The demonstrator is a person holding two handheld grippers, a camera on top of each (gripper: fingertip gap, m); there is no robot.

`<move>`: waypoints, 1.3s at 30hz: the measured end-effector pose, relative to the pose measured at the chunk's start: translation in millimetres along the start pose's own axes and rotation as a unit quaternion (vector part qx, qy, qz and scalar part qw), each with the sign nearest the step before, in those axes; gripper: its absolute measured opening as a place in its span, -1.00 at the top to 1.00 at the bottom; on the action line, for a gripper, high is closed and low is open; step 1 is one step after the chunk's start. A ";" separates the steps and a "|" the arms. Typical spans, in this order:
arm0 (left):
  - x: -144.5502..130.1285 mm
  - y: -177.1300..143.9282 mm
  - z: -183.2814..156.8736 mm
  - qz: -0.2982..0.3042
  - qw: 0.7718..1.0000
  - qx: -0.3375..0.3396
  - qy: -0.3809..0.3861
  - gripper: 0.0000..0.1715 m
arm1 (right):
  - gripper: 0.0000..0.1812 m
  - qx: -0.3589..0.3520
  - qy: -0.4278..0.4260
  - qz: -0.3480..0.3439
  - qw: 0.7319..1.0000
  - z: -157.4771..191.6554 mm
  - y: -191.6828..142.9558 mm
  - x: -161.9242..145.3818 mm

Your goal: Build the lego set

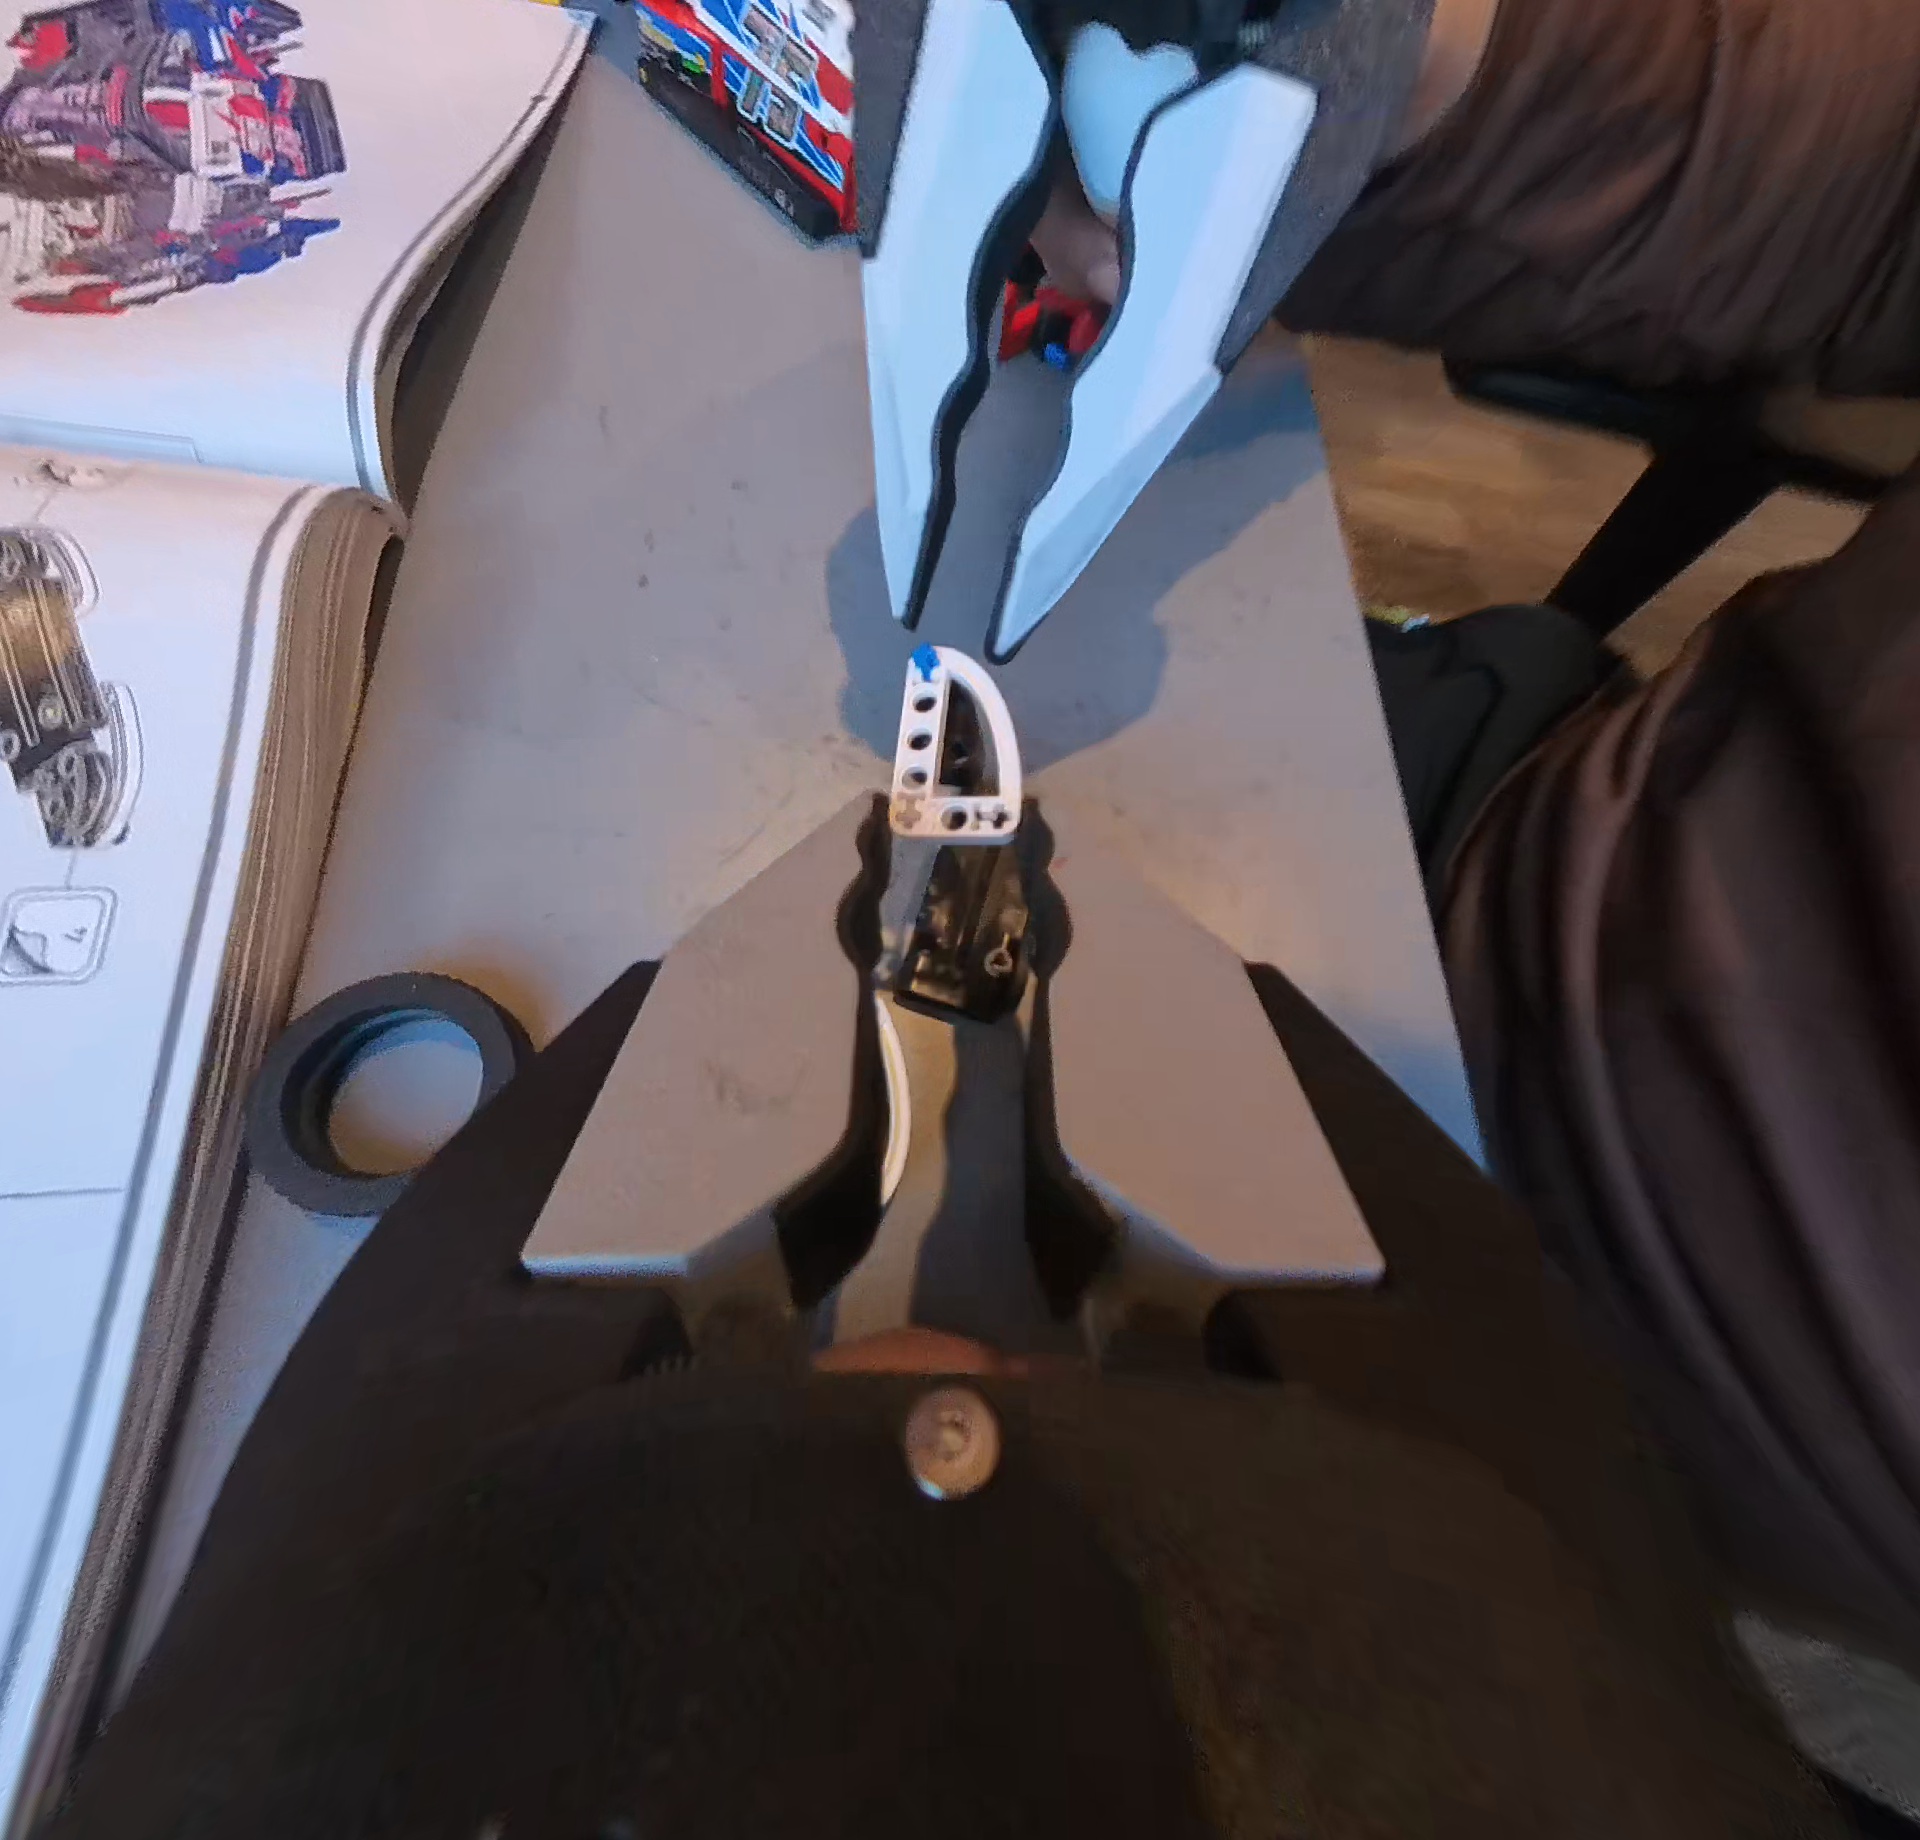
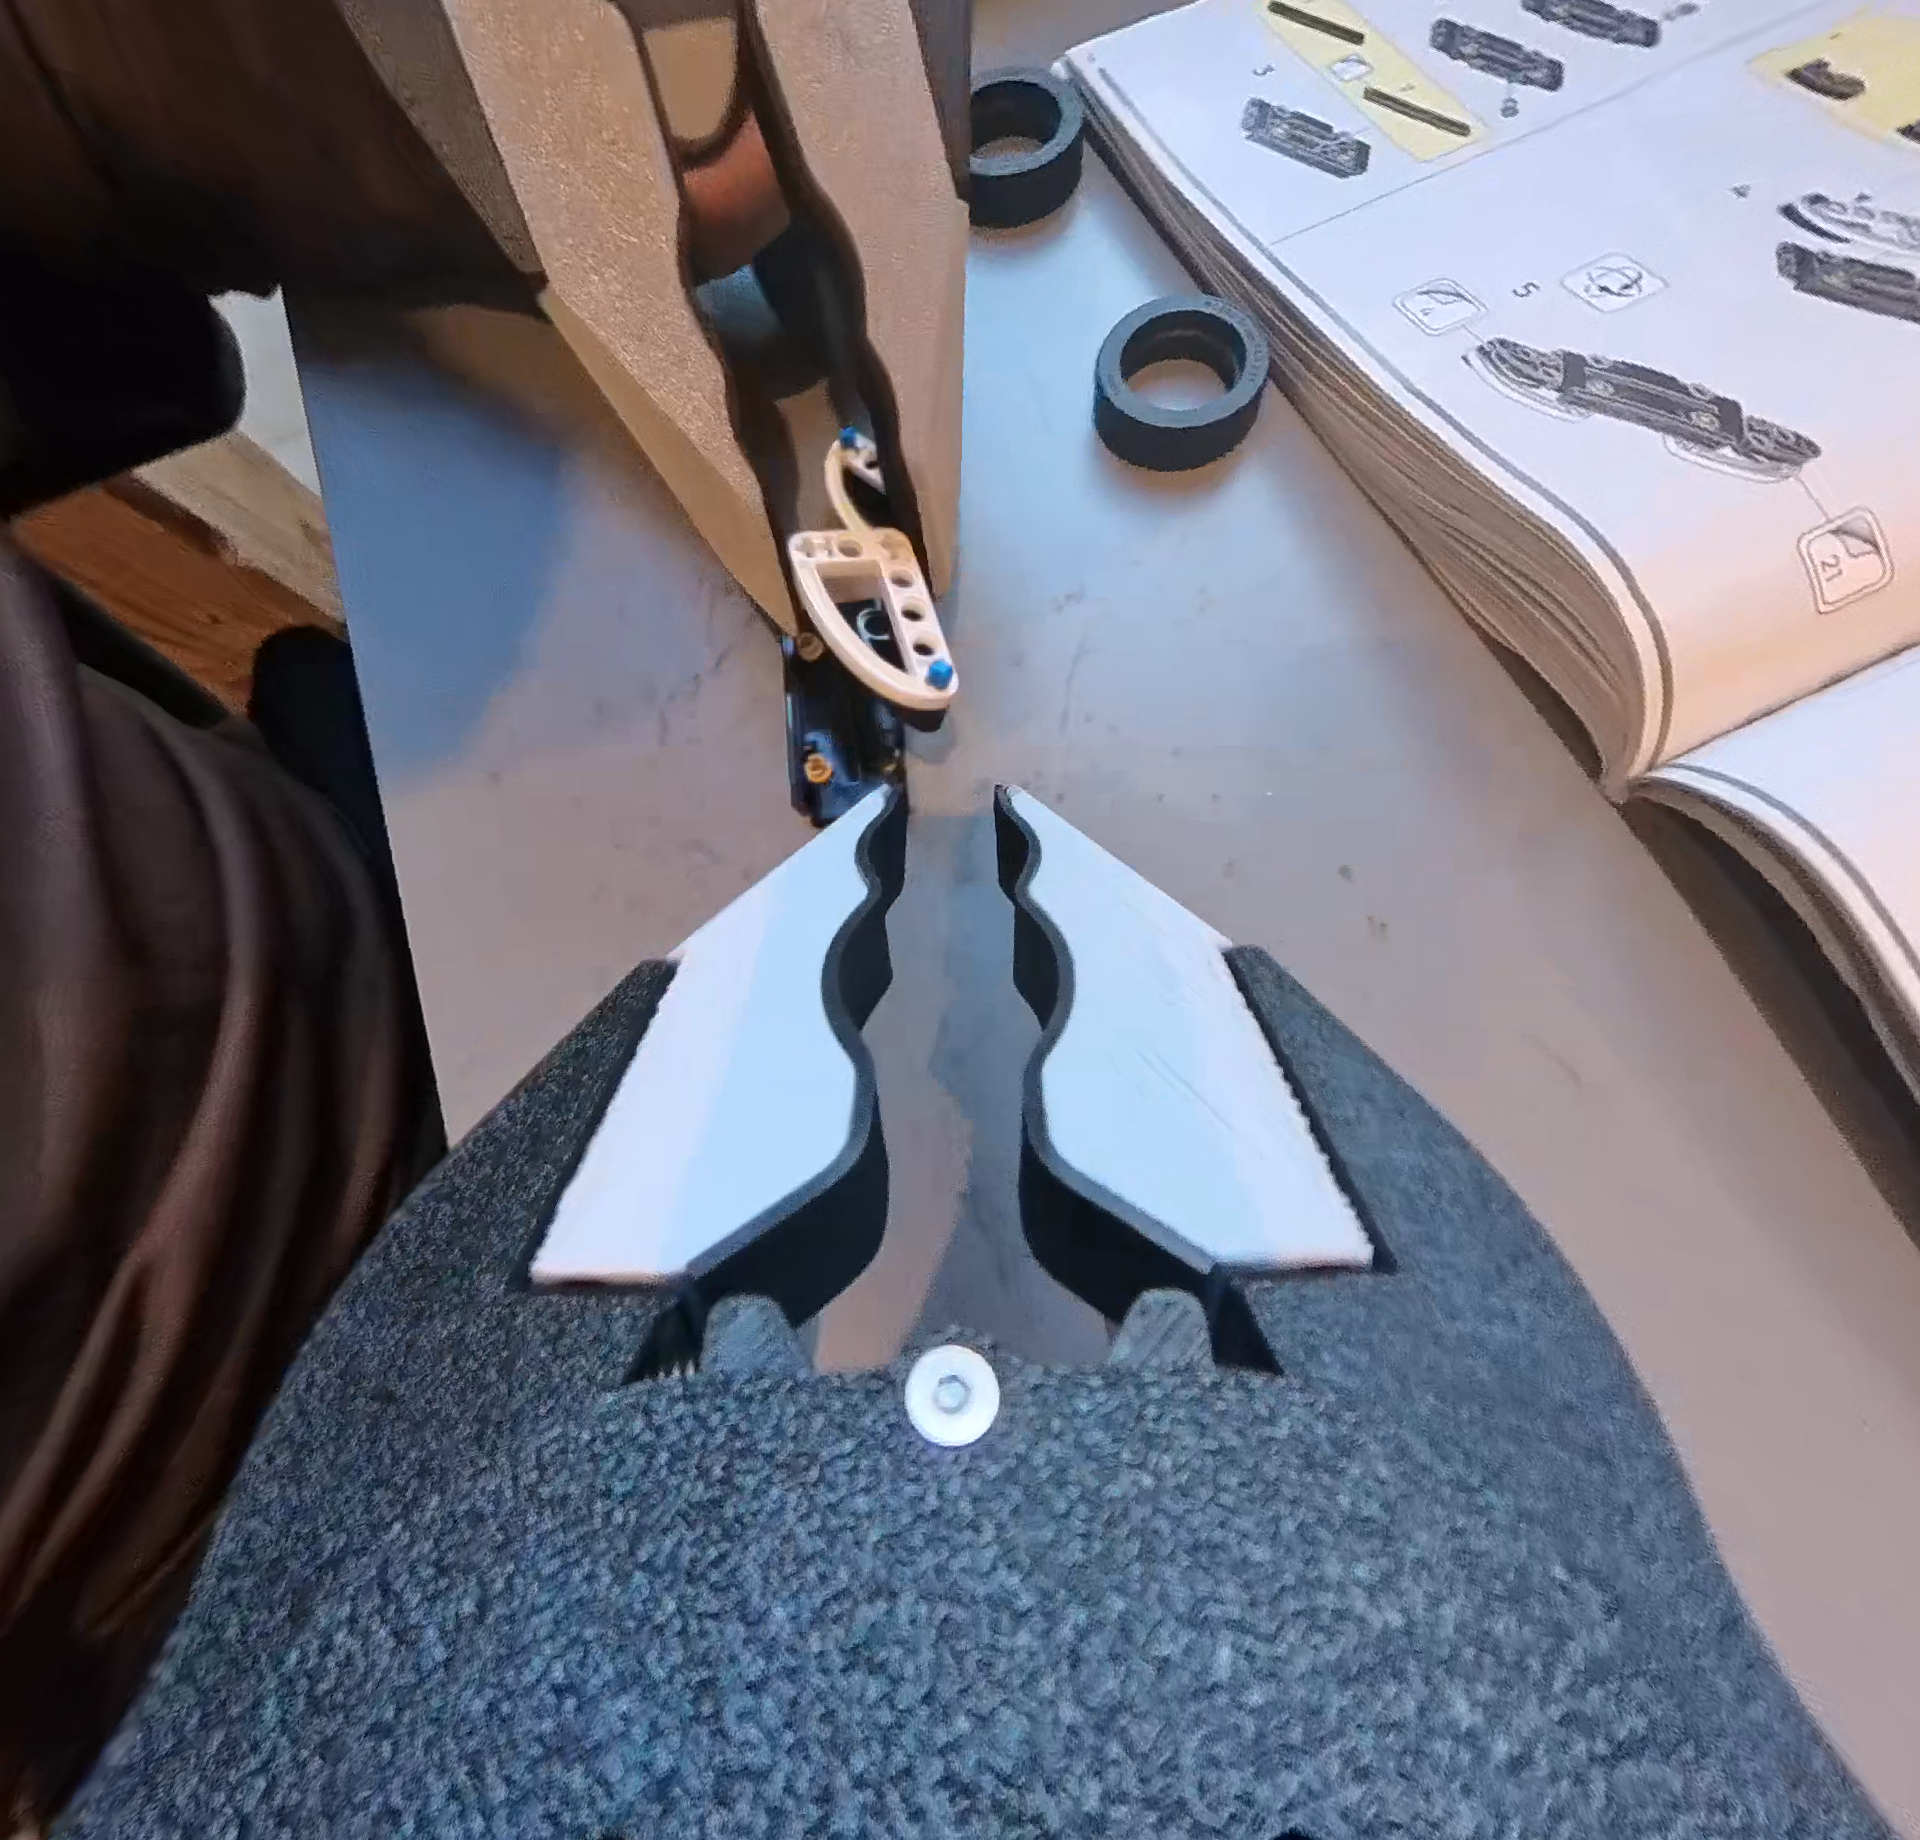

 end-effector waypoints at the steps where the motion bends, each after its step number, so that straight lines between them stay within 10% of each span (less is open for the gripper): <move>1: 1.3 -2.3 2.4 -0.009 1.000 -0.010 -0.022 0.75 | 0.83 0.003 0.012 -0.004 1.000 -0.8 0.0 0.4; 13: 8.5 -14.2 13.6 -0.071 0.995 0.003 -0.063 0.74 | 0.74 0.004 0.042 -0.109 0.993 -1.9 2.3 7.6; 20: 9.1 -22.1 18.2 -0.099 0.993 0.034 -0.062 0.74 | 0.71 -0.121 -0.007 -0.183 0.976 8.9 -2.0 11.0; 29: 12.0 -31.6 26.7 -0.129 0.986 0.066 -0.085 0.74 | 0.70 -0.238 -0.099 -0.155 0.954 18.0 14.0 10.8; 39: 12.0 -25.8 21.5 -0.110 0.988 0.105 -0.032 0.74 | 0.71 -0.207 -0.079 -0.180 0.958 15.2 8.6 10.1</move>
Point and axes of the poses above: each gripper's, where its closed fingertips meet, y out along the fingers, x out of its top, z = x × y across the jaws, the point moved 8 cm from there along -y, back along the fingers, and after that the axes turned 10 degrees about x, right-handed, at the moved point
